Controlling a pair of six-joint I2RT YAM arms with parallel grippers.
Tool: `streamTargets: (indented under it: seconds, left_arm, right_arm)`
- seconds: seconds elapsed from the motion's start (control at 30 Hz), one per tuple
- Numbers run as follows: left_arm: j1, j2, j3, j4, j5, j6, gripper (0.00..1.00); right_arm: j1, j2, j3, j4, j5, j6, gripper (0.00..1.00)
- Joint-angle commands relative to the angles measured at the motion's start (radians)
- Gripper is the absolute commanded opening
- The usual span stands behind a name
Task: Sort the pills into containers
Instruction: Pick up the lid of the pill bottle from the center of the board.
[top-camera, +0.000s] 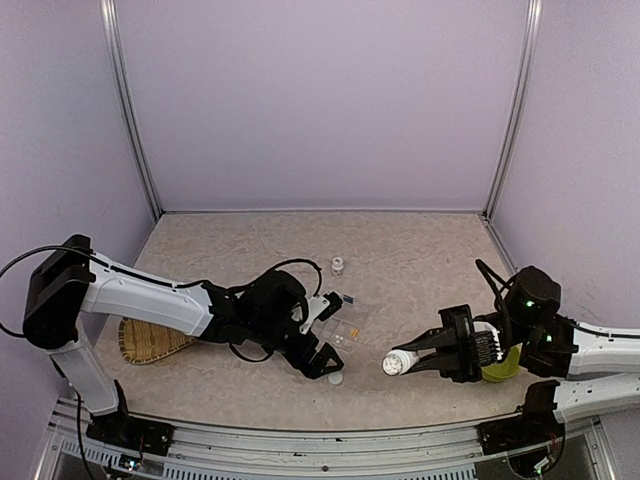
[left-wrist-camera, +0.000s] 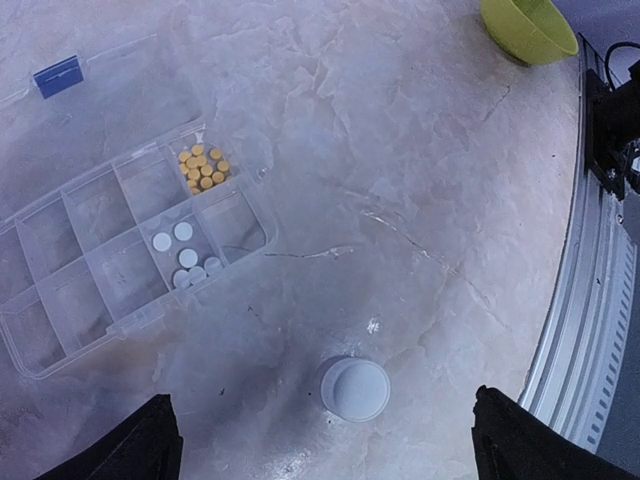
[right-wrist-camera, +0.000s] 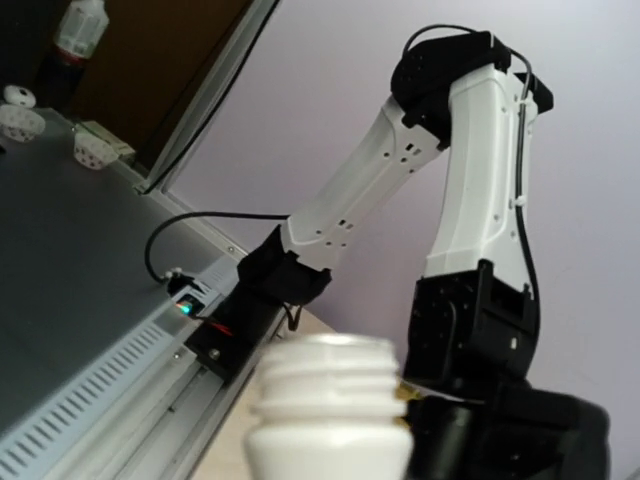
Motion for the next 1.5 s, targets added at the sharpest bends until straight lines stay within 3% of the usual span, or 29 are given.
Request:
streamTargets:
  seconds: [0.0, 0.17, 0.3, 0.5, 0.57, 0.73, 1.03, 1.47]
  left_arm:
    - [0.019, -0.001, 0.028, -0.013, 0.033, 0.046, 0.99]
    - [0.051, -0.033, 0.009, -0.005, 0.064, 0.057, 0.99]
    - [0.065, -0.051, -0.012, 0.008, 0.067, 0.044, 0.99]
    - [0.065, -0.05, -0.031, 0.033, 0.07, 0.001, 0.99]
    - [0.063, -0.046, -0.032, 0.03, 0.067, -0.005, 0.99]
    - [0.059, -0.044, -0.034, 0.029, 0.054, -0.028, 0.99]
    - [0.04, 0.007, -0.01, -0.012, 0.01, -0.072, 0.98]
    - [0.005, 0.048, 0.026, -0.064, -0.022, -0.107, 0.99]
  right_arm:
    - [-0.057, 0.055, 0.054, -0.067, -0.058, -0.101, 0.0]
    - [-0.173, 0.139, 0.074, 0.044, -0.233, -0.015, 0.0]
    - [-0.219, 0.2, 0.044, 0.26, -0.287, 0.138, 0.01]
    - [-0.255, 0.249, -0.04, 0.667, -0.215, 0.412, 0.03]
    - [-0.265, 0.249, -0.058, 0.72, -0.173, 0.458, 0.04]
    - [-0.273, 0.206, -0.068, 0.619, -0.02, 0.462, 0.06]
    - [-0.275, 0.071, -0.158, 0.609, 0.204, 0.495, 0.1]
    - [-0.275, 0.027, -0.19, 0.61, 0.285, 0.53, 0.15]
